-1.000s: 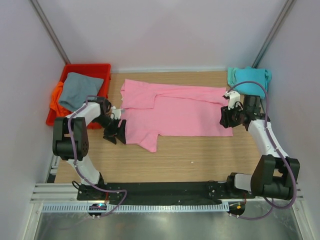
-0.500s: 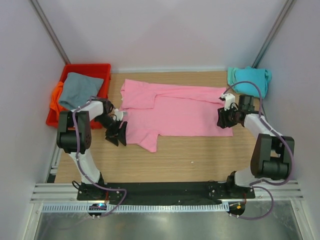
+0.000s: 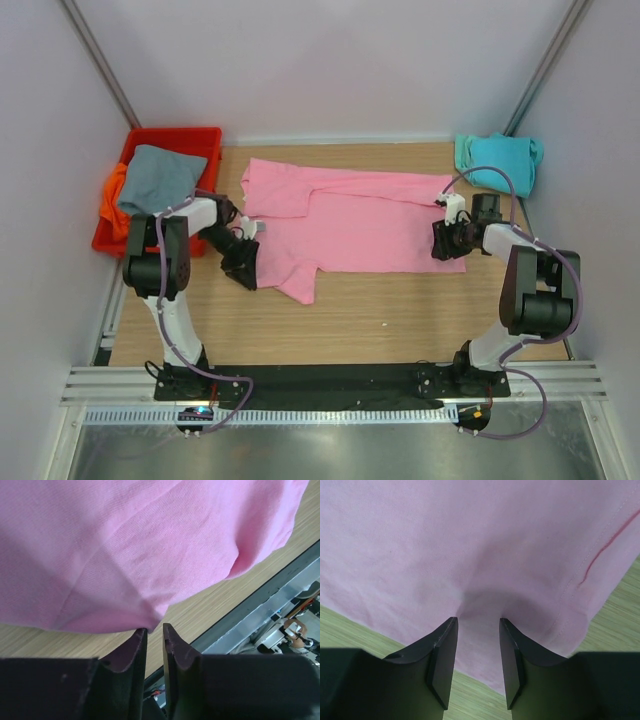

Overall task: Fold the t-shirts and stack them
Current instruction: Fold the tshirt

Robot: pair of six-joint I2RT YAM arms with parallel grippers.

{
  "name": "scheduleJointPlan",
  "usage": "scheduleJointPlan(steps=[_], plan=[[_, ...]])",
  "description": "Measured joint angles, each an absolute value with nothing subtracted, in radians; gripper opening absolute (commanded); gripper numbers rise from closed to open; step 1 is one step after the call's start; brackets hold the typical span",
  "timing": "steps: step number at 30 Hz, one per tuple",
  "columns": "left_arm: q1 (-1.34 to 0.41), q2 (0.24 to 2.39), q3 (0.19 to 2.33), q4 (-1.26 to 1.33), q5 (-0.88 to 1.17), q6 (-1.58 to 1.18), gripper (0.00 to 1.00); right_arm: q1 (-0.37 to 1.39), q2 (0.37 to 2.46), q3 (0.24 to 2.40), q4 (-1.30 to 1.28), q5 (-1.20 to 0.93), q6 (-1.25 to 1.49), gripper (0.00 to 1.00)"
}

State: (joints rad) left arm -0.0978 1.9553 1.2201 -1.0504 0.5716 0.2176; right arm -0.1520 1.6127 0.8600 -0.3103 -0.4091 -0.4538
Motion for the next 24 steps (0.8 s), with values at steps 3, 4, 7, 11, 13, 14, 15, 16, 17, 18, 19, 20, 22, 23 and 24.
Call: scheduleJointPlan(steps=[3,4,7,11,13,14,15,16,17,18,19,20,22,23,24], plan=[[-0.099,1.955,1.234,-1.054,0.584,0.219,0.01,-0.152,1.613,0.857,-0.305,-0.406,-0.453,0.45],[-0.099,1.955,1.242,-1.057,0.588,0.220,0.00,-0.152,1.613,0.854,-0.302,-0.406,-0.453,0.44],[-0.099,1.955,1.285,-1.087,0.605,0.223,0.00,-0.152,1.613,0.850,-0.299,-0.405,-0.453,0.44],[-0.099,1.940,1.375,-1.127,0.630,0.223,0.00,-0.152,1.613,0.850,-0.299,-0.404,-0.453,0.44],[-0.099,1.933,1.424,-1.146,0.640,0.222,0.00,-0.152,1.613,0.850,-0.299,-0.403,-0.453,0.44],[-0.099,1.933,1.453,-1.152,0.646,0.222,0.00,-0.152,1.613,0.850,-0.299,-0.403,-0.453,0.44],[-0.099,1.938,1.491,-1.166,0.651,0.220,0.00,-0.152,1.613,0.850,-0.298,-0.403,-0.453,0.44],[-0.099,1.947,1.534,-1.176,0.657,0.218,0.00,-0.152,1.613,0.850,-0.298,-0.403,-0.453,0.44],[-0.099,1.962,1.587,-1.186,0.663,0.216,0.00,-0.152,1.613,0.850,-0.298,-0.402,-0.453,0.44],[-0.099,1.981,1.635,-1.194,0.670,0.213,0.00,-0.152,1.613,0.850,-0.298,-0.402,-0.453,0.44],[-0.099,2.014,1.704,-1.201,0.680,0.207,0.00,-0.152,1.613,0.850,-0.298,-0.401,-0.453,0.44],[-0.099,2.052,1.776,-1.203,0.692,0.198,0.02,-0.152,1.613,0.850,-0.298,-0.400,-0.452,0.44],[-0.101,2.143,1.917,-1.206,0.719,0.183,0.29,-0.152,1.613,0.850,-0.297,-0.398,-0.450,0.44],[-0.103,2.188,1.982,-1.211,0.734,0.175,0.33,-0.152,1.613,0.850,-0.297,-0.398,-0.450,0.44],[-0.106,2.230,2.033,-1.211,0.747,0.167,0.41,-0.152,1.613,0.850,-0.297,-0.398,-0.449,0.44]])
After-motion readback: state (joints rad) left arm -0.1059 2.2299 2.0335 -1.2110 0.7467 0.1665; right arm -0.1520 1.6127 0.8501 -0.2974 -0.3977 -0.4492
